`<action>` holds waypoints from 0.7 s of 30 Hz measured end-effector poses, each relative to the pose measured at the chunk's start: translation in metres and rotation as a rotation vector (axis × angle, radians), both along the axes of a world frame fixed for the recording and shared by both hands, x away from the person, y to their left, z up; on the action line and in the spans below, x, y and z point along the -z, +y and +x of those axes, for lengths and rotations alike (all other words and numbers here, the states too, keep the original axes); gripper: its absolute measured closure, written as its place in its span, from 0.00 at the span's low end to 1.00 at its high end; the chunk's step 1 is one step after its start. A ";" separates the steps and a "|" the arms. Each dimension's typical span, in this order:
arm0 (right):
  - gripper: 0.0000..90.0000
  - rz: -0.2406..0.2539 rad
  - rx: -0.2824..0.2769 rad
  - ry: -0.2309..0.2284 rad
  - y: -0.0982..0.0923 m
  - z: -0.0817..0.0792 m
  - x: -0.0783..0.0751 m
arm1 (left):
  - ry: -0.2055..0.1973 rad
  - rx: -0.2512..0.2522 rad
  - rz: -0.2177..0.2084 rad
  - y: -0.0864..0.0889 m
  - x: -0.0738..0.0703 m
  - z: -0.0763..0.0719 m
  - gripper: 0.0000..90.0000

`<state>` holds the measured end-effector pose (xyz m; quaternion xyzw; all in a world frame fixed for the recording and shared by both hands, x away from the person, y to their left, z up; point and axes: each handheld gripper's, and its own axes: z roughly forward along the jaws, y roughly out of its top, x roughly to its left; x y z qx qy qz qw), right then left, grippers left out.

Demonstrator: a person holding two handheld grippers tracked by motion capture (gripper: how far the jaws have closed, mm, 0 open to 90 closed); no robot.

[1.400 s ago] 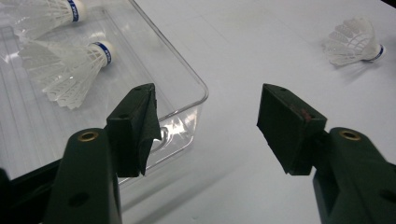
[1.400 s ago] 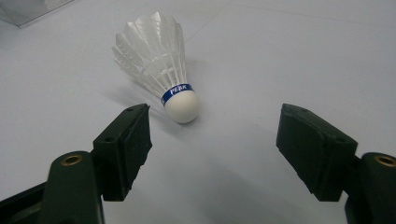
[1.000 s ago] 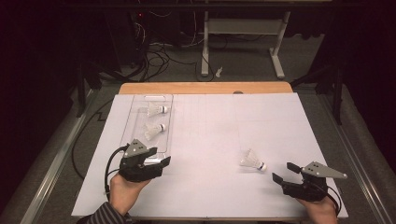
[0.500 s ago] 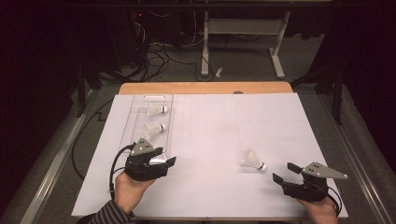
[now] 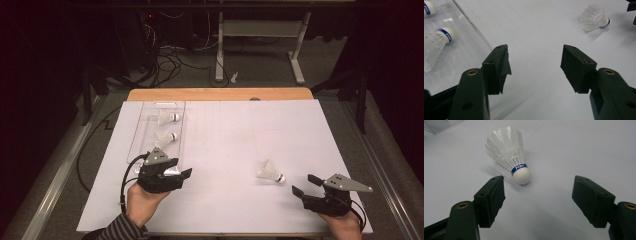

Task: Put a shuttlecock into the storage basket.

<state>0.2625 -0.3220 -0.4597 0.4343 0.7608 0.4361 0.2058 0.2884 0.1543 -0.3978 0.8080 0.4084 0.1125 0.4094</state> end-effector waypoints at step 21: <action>0.30 0.001 0.001 0.000 0.000 0.000 0.000 | 0.037 0.034 0.023 -0.014 0.000 0.009 0.46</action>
